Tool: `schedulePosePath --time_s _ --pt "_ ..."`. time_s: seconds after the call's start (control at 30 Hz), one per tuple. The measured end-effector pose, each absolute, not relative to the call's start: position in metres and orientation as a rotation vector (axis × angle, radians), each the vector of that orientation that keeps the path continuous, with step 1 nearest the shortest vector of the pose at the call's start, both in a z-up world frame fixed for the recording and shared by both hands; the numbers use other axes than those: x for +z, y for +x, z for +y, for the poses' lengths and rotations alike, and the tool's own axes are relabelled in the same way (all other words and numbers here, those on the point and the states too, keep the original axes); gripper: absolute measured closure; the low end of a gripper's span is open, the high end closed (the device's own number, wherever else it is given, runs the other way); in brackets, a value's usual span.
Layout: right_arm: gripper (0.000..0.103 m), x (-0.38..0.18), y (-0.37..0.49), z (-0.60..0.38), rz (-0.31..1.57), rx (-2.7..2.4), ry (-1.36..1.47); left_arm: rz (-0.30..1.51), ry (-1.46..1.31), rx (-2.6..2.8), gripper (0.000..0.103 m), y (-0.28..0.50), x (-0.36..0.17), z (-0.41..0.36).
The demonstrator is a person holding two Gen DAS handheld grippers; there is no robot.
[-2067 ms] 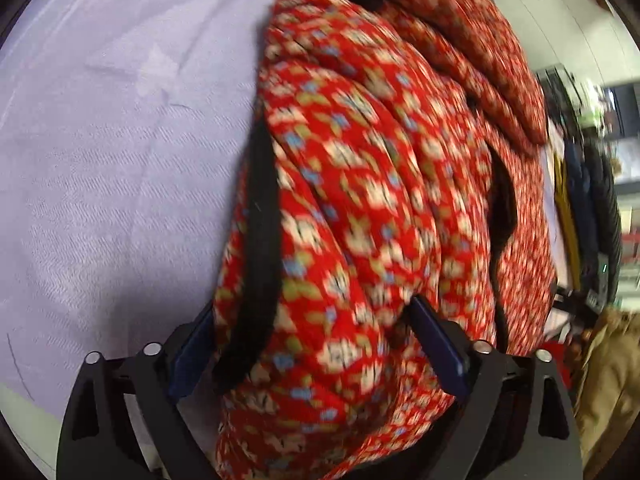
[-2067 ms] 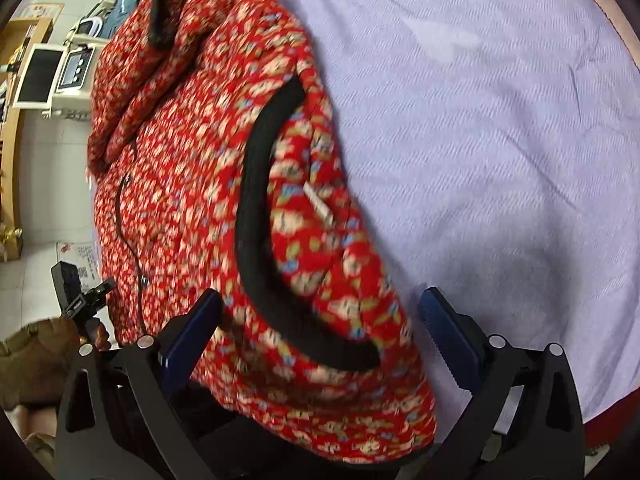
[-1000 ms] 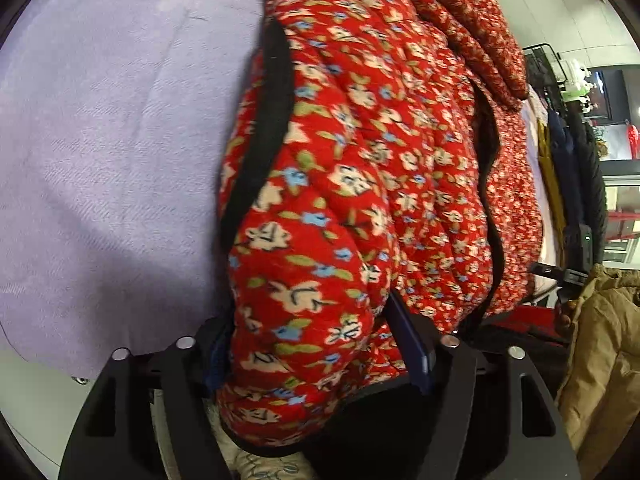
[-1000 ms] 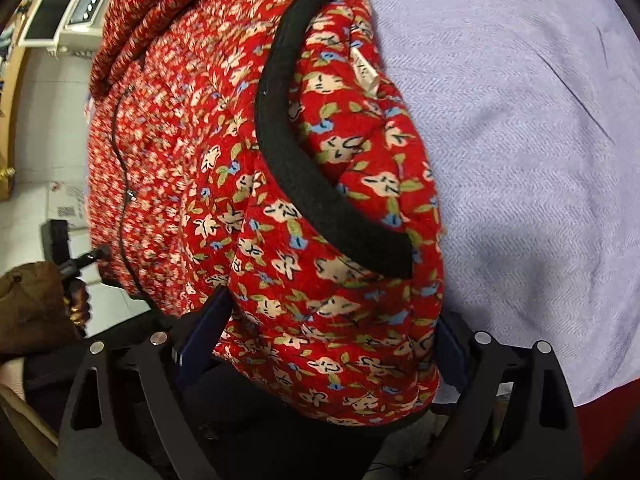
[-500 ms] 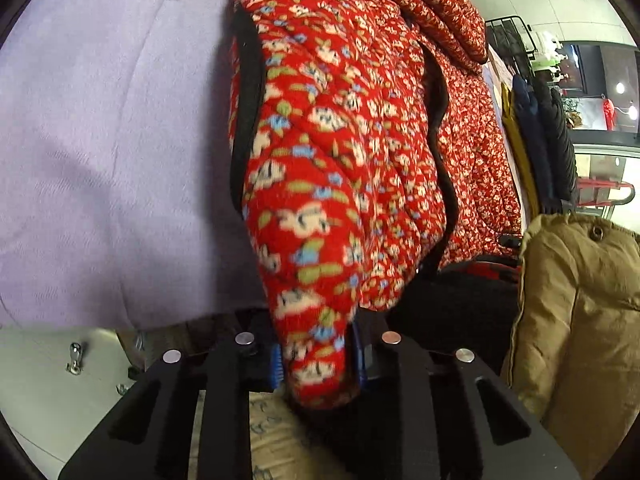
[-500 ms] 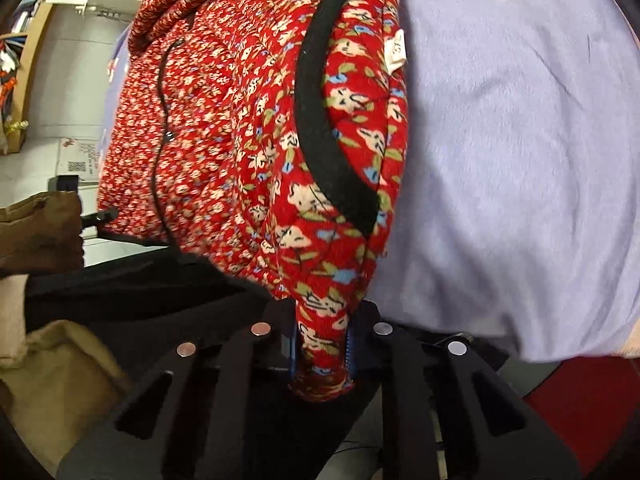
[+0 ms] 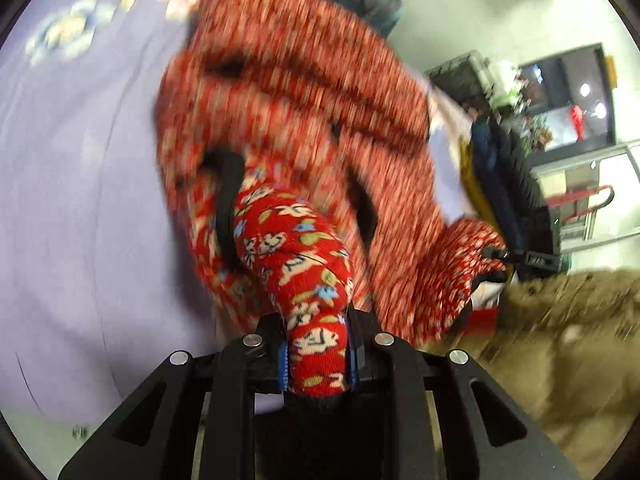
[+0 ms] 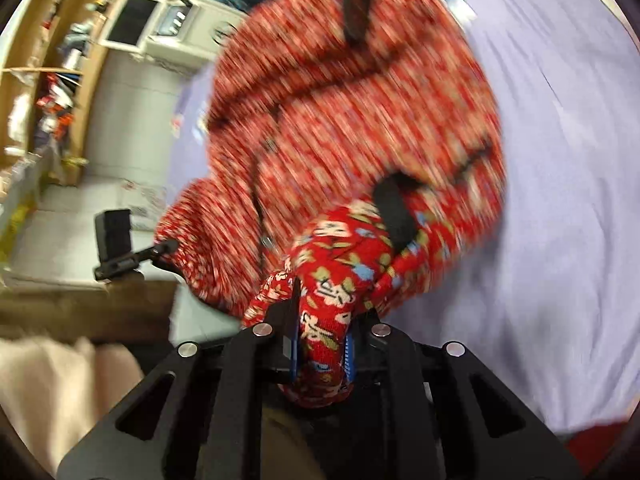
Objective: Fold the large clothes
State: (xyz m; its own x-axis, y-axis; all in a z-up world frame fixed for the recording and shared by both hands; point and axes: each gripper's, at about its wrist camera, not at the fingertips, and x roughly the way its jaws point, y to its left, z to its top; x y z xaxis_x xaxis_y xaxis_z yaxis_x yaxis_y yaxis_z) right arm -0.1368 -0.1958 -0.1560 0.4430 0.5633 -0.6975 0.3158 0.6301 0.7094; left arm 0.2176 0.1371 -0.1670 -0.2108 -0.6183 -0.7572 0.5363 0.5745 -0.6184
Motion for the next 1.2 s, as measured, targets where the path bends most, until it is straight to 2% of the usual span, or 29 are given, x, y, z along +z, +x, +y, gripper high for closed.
schedulePosePath --time_s 0.23,0.37,0.57,0.67,0.77,0.87,0.9,0.93,0.97,1.0,1.1,1.2 --pt "0.087 -0.107 -0.038 -0.260 0.892 0.167 1.011 1.250 -0.166 -0.948 0.085 0.325 -0.115 0.097" --pt "0.087 -0.089 0.006 -0.322 0.781 0.080 1.112 1.213 -0.173 -0.865 0.085 0.394 -0.105 0.064" --pt "0.087 -0.115 0.031 -0.402 0.700 -0.141 1.363 1.310 -0.199 -0.720 0.085 0.465 -0.126 0.021" --pt "0.087 -0.131 0.040 -0.414 0.743 -0.198 1.374 1.368 -0.189 -0.671 0.084 0.477 -0.143 0.018" --pt "0.087 -0.143 0.050 -0.416 0.775 -0.231 1.371 1.425 -0.305 -0.636 0.080 0.488 -0.158 0.024" --pt "0.087 -0.152 0.051 -0.420 0.789 -0.242 1.381 1.470 -0.432 -0.655 0.072 0.500 -0.160 0.036" --pt "0.087 -0.155 0.053 -0.422 0.796 -0.248 1.380 1.451 -0.463 -0.671 0.066 0.504 -0.154 0.043" --pt "0.087 -0.158 0.055 -0.424 0.802 -0.254 1.379 1.427 -0.480 -0.673 0.051 0.507 -0.146 0.049" --pt "0.087 -0.162 0.058 -0.426 0.808 -0.264 1.381 1.376 -0.493 -0.654 0.043 0.510 -0.133 0.062" --pt "0.087 -0.167 0.060 -0.429 0.813 -0.276 1.382 1.339 -0.496 -0.628 0.030 0.512 -0.124 0.073" --pt "0.087 -0.182 0.068 -0.432 0.829 -0.310 1.390 1.233 -0.425 -0.562 0.028 0.511 -0.090 0.102" --pt "0.087 -0.193 0.075 -0.433 0.842 -0.335 1.396 1.180 -0.183 -0.560 0.026 0.483 -0.069 0.091"
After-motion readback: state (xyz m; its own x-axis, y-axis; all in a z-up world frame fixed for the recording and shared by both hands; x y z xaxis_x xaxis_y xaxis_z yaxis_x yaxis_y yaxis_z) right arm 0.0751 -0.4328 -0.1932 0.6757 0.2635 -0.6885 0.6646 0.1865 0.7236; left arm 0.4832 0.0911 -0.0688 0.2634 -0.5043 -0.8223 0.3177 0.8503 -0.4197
